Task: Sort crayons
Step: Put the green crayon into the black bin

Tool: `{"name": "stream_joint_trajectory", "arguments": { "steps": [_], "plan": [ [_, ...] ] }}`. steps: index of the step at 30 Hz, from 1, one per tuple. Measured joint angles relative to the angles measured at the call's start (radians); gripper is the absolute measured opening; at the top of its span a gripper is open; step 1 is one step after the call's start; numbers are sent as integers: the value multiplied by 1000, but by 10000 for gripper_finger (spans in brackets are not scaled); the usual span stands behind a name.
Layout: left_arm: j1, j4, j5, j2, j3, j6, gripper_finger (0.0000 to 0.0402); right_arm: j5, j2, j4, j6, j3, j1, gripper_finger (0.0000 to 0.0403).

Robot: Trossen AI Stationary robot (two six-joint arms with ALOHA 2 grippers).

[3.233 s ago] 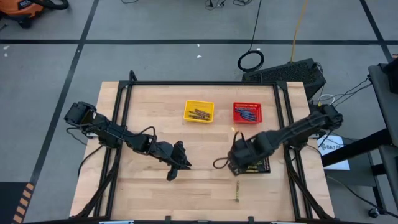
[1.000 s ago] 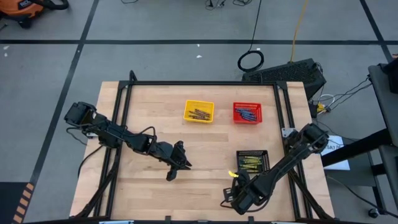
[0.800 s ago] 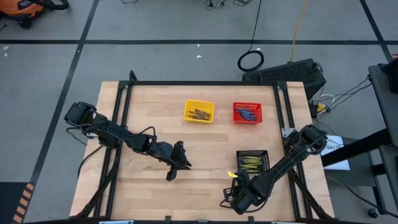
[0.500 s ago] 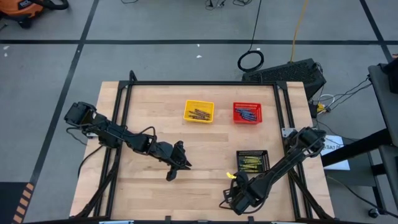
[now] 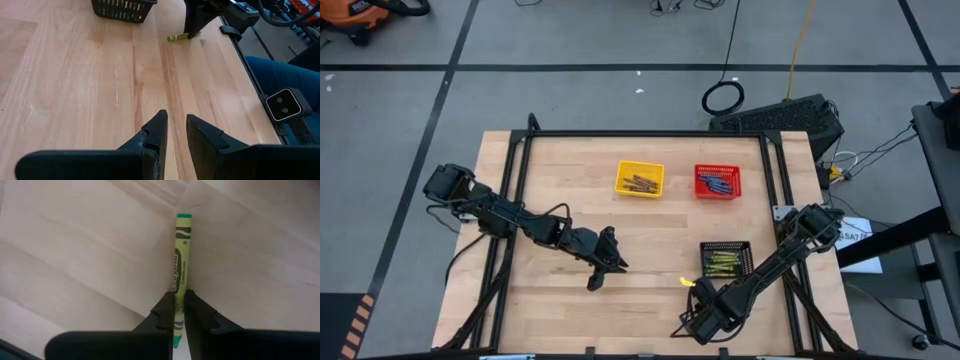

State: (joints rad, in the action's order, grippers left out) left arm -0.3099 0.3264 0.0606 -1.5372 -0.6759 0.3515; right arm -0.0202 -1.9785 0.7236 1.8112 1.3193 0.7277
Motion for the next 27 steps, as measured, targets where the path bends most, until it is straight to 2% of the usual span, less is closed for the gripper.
{"name": "stream_joint_trajectory", "arguments": {
  "steps": [7,16,21,24,27],
  "plan": [
    [0,0,-3,0,0,1,75,24,38,-19,-47,-4,0,3],
    [1,0,-50,0,0,7,75,0,192,10,-122,-2,1,1],
    [1,0,-50,0,0,7,75,-10,281,160,-165,-2,1,1],
    [1,0,-50,0,0,8,75,-12,328,302,-185,-2,1,1],
    [1,0,-50,0,0,9,75,-60,373,470,-187,-2,0,1]
  ]
}}
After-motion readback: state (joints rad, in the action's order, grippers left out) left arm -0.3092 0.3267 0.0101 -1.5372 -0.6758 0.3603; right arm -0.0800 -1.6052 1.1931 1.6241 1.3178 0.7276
